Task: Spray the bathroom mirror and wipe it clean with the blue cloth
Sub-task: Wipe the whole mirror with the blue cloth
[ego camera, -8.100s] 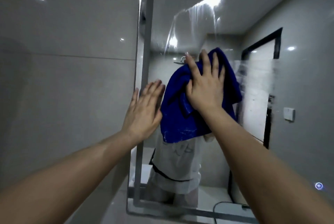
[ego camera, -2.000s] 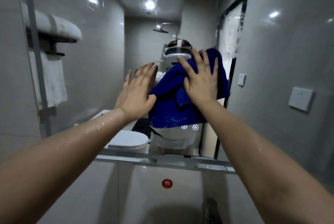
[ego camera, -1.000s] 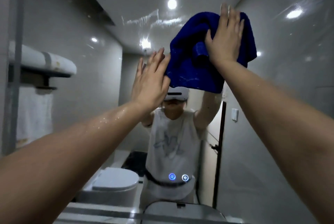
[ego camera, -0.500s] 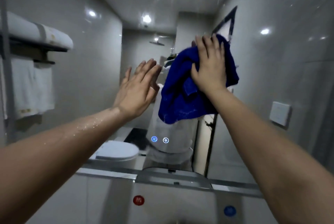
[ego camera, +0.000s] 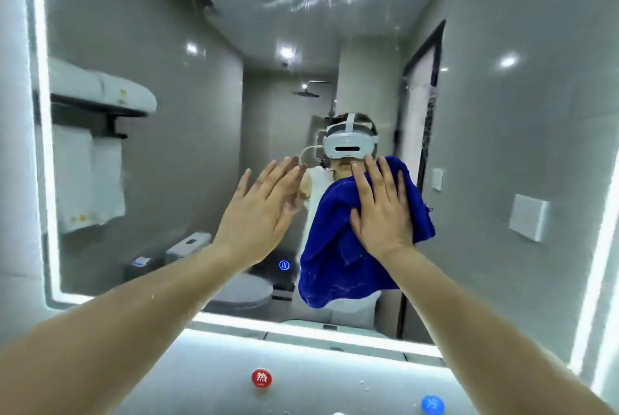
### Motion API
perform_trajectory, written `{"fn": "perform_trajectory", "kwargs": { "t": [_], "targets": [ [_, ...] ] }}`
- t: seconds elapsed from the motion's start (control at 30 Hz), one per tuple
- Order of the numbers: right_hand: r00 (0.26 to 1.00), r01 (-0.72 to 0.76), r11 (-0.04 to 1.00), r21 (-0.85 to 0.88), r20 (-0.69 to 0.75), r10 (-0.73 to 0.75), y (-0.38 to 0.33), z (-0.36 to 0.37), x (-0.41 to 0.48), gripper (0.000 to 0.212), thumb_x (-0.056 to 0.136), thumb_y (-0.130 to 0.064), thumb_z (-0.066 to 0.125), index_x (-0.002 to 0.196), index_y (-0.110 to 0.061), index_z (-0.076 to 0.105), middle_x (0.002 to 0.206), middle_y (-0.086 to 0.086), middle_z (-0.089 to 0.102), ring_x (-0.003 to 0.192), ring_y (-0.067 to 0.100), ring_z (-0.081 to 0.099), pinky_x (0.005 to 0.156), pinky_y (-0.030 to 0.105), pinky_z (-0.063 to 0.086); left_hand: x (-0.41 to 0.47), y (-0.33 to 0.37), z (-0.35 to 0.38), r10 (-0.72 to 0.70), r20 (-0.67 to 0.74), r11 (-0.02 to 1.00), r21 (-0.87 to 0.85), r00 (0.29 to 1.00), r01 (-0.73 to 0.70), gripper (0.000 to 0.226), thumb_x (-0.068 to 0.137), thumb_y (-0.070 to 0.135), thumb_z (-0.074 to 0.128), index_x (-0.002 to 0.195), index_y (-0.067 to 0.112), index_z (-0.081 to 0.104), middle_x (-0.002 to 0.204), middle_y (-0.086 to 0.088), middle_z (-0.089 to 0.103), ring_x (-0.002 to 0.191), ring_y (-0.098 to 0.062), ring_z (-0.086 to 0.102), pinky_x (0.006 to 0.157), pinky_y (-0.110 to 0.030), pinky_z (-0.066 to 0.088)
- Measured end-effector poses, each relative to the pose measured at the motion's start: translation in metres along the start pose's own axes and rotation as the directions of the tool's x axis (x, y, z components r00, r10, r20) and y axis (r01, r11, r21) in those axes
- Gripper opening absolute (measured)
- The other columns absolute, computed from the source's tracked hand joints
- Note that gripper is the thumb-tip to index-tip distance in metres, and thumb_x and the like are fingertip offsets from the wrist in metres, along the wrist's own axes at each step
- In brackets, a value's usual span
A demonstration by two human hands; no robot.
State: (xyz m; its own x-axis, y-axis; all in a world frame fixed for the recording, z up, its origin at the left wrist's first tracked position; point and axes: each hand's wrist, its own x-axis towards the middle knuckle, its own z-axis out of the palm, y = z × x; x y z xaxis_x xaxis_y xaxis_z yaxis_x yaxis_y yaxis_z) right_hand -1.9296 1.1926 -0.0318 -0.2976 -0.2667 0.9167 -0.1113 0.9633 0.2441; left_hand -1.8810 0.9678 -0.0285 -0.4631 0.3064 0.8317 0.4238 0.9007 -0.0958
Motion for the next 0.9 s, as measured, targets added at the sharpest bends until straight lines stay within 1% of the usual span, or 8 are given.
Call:
{"fn": "perform_trajectory", "kwargs": {
  "t": [0.1, 0.23, 0.33, 0.47, 0.6, 0.67, 0.77, 0.9],
  "targets": [
    [1.000, 0.030, 1.000, -0.002, 0.008, -0.030, 0.001, -0.003, 0.004, 0.064, 0.083, -0.033, 0.033, 0.143, -0.013, 0.024, 0.149, 0.016, 0.034, 0.138, 0.028, 0.017, 0.115, 0.043, 0.001, 0.011, -0.007, -0.010, 0.014, 0.016, 1.000, 0.012, 1.000, -0.015, 0.060, 0.086, 0.043, 0.005, 0.144, 0.028, 0.001, 0.155, 0.009, 0.008, 0.145, -0.012, 0.006, 0.118, -0.041, 0.001],
    [0.996, 0.090, 0.996, 0.009, 0.016, -0.090, 0.012, -0.019, 0.038, 0.062, 0.084, -0.033, 0.035, 0.143, -0.012, 0.030, 0.150, 0.015, 0.033, 0.139, 0.029, 0.020, 0.115, 0.042, 0.001, 0.038, -0.009, -0.021, 0.037, -0.032, 0.999, 0.015, 0.999, -0.036, 0.065, 0.087, 0.040, 0.007, 0.149, 0.023, 0.015, 0.157, 0.005, 0.013, 0.145, -0.011, 0.008, 0.118, -0.041, 0.003],
    [1.000, 0.013, 1.000, 0.017, -0.025, -0.013, 0.031, -0.040, 0.091, 0.061, 0.088, -0.032, 0.039, 0.145, -0.012, 0.030, 0.153, 0.012, 0.028, 0.142, 0.029, 0.021, 0.117, 0.042, 0.002, 0.065, -0.008, -0.024, 0.061, -0.078, 0.998, -0.005, 0.995, -0.062, 0.063, 0.088, 0.039, 0.010, 0.149, 0.022, 0.016, 0.157, 0.004, 0.014, 0.145, -0.012, 0.008, 0.118, -0.040, 0.003],
    [0.984, -0.116, 0.993, 0.019, -0.134, 0.117, 0.069, -0.068, 0.161, 0.063, 0.090, -0.032, 0.041, 0.148, -0.015, 0.023, 0.156, 0.007, 0.022, 0.145, 0.024, 0.017, 0.119, 0.042, 0.003, 0.116, -0.004, -0.023, 0.086, -0.189, 0.996, 0.022, 0.978, -0.084, 0.056, 0.094, 0.031, 0.020, 0.149, 0.023, 0.013, 0.158, 0.005, 0.011, 0.145, -0.010, 0.005, 0.116, -0.034, -0.006],
    [0.948, -0.232, 0.972, 0.024, -0.218, 0.232, 0.098, -0.085, 0.207, 0.061, 0.094, -0.034, 0.040, 0.149, -0.018, 0.019, 0.156, 0.007, 0.020, 0.145, 0.024, 0.015, 0.119, 0.042, 0.005, 0.157, 0.010, -0.023, 0.038, -0.280, 0.990, -0.119, 0.959, -0.073, 0.053, 0.097, 0.026, 0.025, 0.149, 0.022, 0.016, 0.158, 0.005, 0.011, 0.145, -0.010, 0.003, 0.114, -0.029, -0.009],
    [0.944, -0.242, 0.970, 0.027, -0.223, 0.242, 0.105, -0.090, 0.216, 0.060, 0.095, -0.035, 0.039, 0.149, -0.019, 0.018, 0.157, 0.006, 0.019, 0.145, 0.024, 0.014, 0.118, 0.042, 0.005, 0.162, 0.017, -0.013, 0.038, -0.288, 0.986, -0.145, 0.957, -0.083, 0.054, 0.095, 0.029, 0.020, 0.149, 0.021, 0.017, 0.157, 0.004, 0.014, 0.145, -0.011, 0.005, 0.114, -0.032, -0.007],
    [0.950, -0.214, 0.977, 0.004, -0.234, 0.209, 0.109, -0.088, 0.217, 0.059, 0.095, -0.035, 0.039, 0.149, -0.020, 0.019, 0.156, 0.005, 0.019, 0.145, 0.023, 0.015, 0.118, 0.042, 0.005, 0.156, 0.022, 0.003, 0.066, -0.275, 0.991, -0.092, 0.959, -0.094, 0.056, 0.094, 0.034, 0.012, 0.149, 0.021, 0.018, 0.157, 0.001, 0.017, 0.146, -0.015, 0.006, 0.116, -0.038, -0.005],
    [0.954, -0.189, 0.982, 0.006, -0.237, 0.185, 0.108, -0.087, 0.214, 0.058, 0.095, -0.035, 0.036, 0.149, -0.020, 0.019, 0.156, 0.004, 0.020, 0.145, 0.022, 0.014, 0.118, 0.042, 0.004, 0.143, 0.023, 0.010, 0.040, -0.259, 0.994, -0.086, 0.965, -0.064, 0.050, 0.099, 0.030, 0.023, 0.148, 0.020, 0.019, 0.156, 0.001, 0.018, 0.146, -0.014, 0.005, 0.117, -0.038, -0.005]
  ]
}}
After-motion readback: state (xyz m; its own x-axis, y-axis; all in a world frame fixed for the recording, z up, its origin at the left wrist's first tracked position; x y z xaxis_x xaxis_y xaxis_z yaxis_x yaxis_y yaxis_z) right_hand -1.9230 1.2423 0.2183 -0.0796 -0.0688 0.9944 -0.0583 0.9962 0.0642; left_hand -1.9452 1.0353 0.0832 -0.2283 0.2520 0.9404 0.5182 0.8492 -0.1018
